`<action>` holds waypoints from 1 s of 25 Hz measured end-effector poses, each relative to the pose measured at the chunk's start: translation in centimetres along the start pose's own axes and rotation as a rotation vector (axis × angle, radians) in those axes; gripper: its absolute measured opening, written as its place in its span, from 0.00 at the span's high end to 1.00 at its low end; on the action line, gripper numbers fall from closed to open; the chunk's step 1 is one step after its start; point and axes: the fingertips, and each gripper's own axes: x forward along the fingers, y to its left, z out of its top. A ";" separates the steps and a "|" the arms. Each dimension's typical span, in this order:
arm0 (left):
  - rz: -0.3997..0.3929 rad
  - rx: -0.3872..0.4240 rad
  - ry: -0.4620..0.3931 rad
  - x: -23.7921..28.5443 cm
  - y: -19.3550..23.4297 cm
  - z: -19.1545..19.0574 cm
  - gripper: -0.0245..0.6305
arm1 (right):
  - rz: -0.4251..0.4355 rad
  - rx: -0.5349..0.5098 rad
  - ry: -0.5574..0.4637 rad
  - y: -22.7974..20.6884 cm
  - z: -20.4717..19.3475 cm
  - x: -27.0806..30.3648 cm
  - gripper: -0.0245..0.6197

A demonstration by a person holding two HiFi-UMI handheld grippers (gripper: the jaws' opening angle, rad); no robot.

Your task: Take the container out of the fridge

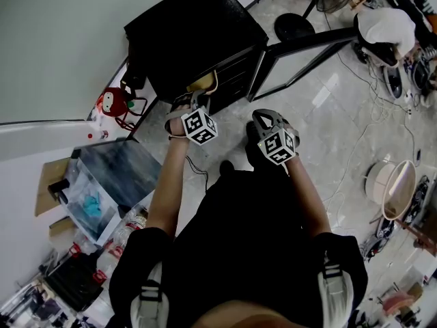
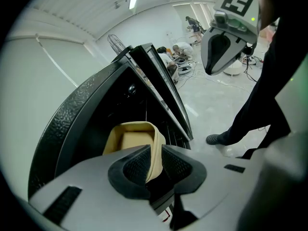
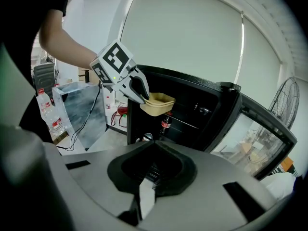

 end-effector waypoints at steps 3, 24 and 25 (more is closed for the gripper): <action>0.014 0.056 0.031 0.3 -0.1 -0.1 0.84 | 0.001 -0.015 0.011 0.0 -0.4 0.1 0.96; 0.019 0.117 0.042 0.7 0.1 0.4 0.89 | -0.016 -0.002 0.016 -0.1 -0.7 -0.3 0.96; 0.017 0.121 0.042 0.7 0.1 0.4 0.89 | -0.017 -0.002 0.015 -0.1 -0.7 -0.3 0.96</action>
